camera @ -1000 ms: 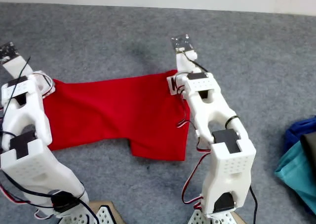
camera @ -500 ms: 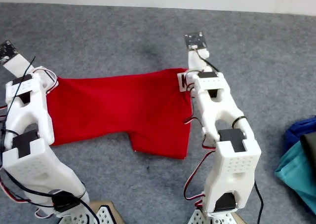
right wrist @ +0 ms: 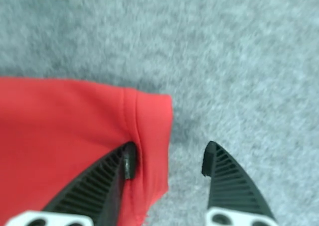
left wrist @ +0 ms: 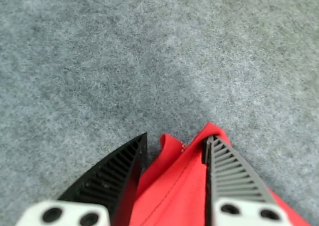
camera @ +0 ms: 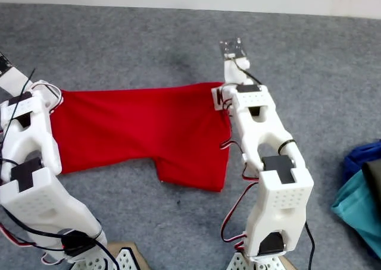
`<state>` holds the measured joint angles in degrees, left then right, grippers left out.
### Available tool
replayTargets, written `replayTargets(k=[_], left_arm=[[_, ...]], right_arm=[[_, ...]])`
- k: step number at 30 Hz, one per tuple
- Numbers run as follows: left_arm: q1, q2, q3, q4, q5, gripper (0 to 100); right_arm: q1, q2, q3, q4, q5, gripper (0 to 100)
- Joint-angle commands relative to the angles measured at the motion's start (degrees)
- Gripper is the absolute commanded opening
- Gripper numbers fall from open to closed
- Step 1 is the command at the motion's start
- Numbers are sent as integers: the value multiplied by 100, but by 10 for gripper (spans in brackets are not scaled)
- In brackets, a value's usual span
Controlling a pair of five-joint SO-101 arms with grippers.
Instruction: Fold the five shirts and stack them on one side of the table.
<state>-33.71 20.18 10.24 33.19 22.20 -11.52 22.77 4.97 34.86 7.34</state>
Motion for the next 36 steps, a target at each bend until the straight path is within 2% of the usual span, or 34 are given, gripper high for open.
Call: replayTargets(k=[1,7,13,20,30,32,34,35,36], left_arm=[[-75,-92,-259,-123,26,194],[154,-101,-558,-18,-448,194],[523,-681,-1042,1143,-457,194],[532,-1358,-989,2171,-457,192],[224,-1393,-980,2303,-466,187],[251,-1402,-980,2664,-466,150],[347,-1420,-1024,3015,-484,66],[409,-1429,-1042,3121,-589,10],[453,-1464,-1051,3209,-826,5]], right_arm=[[-13,-576,-312,48,-26,235],[-40,-769,31,22,-35,235],[-48,-769,57,22,-35,235],[-22,-769,57,40,-44,235],[-13,-796,66,277,-44,235],[-57,-866,48,716,-53,235],[-163,-1147,66,1051,-158,222],[-215,-1349,136,1121,-220,196],[-242,-1604,347,1138,-220,162]])
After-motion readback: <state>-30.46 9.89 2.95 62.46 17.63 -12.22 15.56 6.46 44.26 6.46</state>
